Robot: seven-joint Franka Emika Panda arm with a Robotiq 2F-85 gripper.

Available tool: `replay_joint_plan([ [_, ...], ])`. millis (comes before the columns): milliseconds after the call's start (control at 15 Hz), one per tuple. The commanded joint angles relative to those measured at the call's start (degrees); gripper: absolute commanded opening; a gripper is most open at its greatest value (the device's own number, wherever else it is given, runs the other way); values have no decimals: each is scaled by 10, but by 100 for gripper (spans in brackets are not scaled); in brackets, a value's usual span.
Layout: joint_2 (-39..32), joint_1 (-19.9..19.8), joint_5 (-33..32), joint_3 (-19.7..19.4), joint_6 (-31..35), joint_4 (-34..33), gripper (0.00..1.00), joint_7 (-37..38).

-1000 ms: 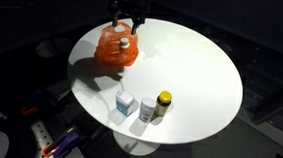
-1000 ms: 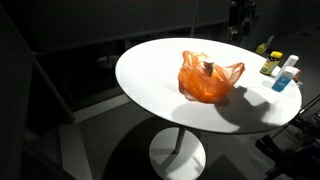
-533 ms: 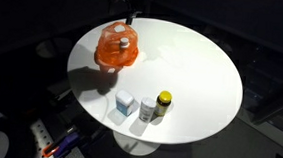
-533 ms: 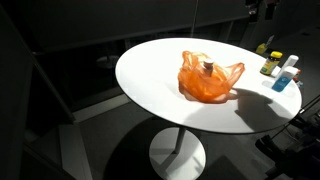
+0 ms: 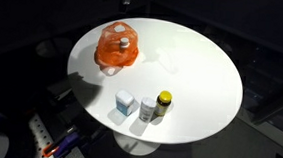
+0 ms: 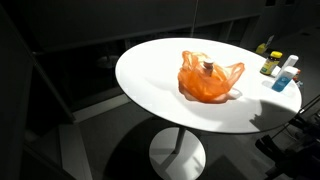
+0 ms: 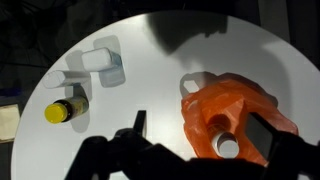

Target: Put the white bottle inside the plastic bag

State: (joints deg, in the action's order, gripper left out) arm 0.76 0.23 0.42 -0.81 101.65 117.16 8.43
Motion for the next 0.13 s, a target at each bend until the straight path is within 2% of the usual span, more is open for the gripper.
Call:
replay_joint_plan([
  [0,1,-3,0,2,-2,0,100,0],
  [67,1,-3,0,2,-1,0,100,1],
])
